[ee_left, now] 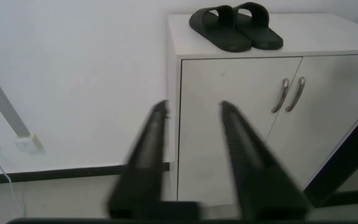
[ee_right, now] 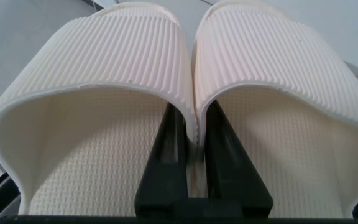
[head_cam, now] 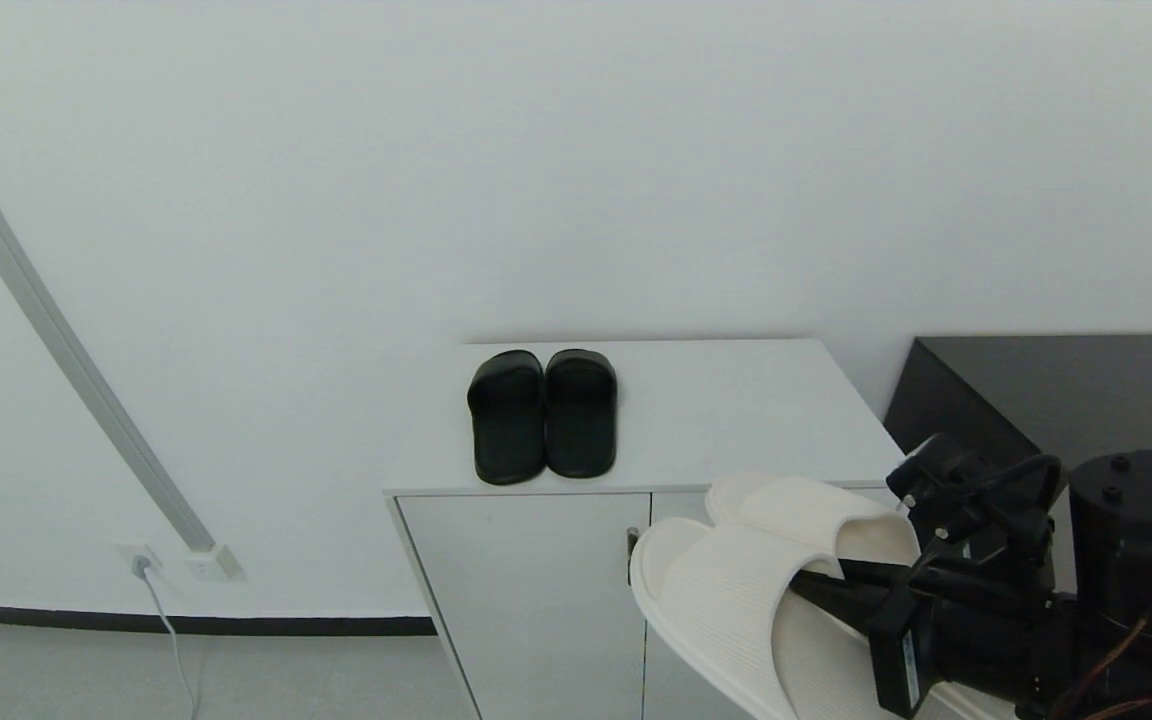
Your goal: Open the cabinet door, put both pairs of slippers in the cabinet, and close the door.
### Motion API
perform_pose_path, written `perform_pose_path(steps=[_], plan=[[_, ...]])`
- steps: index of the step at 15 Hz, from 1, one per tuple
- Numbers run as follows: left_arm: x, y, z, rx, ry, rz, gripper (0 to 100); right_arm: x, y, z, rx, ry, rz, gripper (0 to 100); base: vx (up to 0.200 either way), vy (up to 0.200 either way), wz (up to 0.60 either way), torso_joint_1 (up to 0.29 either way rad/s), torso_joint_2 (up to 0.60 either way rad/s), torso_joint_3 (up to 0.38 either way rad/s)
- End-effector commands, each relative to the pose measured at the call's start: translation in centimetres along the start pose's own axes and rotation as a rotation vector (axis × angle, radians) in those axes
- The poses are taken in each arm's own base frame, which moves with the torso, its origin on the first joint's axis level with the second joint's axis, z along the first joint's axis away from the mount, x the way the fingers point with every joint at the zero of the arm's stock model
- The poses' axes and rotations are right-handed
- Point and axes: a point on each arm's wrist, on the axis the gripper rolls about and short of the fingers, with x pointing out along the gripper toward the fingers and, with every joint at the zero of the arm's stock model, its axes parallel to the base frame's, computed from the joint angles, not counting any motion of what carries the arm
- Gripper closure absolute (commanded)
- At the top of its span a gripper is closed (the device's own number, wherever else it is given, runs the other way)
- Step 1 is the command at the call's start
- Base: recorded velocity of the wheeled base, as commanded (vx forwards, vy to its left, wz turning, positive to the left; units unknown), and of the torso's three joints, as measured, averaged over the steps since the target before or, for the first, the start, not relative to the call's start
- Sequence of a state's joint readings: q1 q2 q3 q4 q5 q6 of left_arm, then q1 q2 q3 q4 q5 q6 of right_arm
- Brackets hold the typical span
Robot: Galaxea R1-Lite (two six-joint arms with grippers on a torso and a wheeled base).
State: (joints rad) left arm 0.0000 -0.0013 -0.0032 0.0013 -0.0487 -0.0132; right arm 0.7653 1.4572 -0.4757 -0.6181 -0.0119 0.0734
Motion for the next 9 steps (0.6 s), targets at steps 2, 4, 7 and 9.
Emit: perform_pose_path(steps=[2,4,7,9], plan=[[0.01,0.00,0.00,-0.001,0.002,0.000,0,0.06,0.03,-0.14,-0.002,0.006,0.001,100,0.000,0.000,0.00,-0.161,0.37,0.210],[0.01,0.00,0.00,-0.001,0.002,0.001,0,0.02,0.06,-0.17,-0.003,0.006,0.002,100,0.000,0.000,0.00,-0.163,0.38,0.212],[0.01,0.00,0.00,-0.001,0.002,0.001,0,-0.03,0.06,-0.19,-0.003,0.007,0.004,100,0.000,0.000,0.00,-0.191,0.44,0.243],[0.01,0.00,0.00,-0.002,0.002,0.000,0,-0.03,0.06,-0.23,-0.001,0.008,0.004,100,0.000,0.000,0.00,-0.224,0.54,0.305]])
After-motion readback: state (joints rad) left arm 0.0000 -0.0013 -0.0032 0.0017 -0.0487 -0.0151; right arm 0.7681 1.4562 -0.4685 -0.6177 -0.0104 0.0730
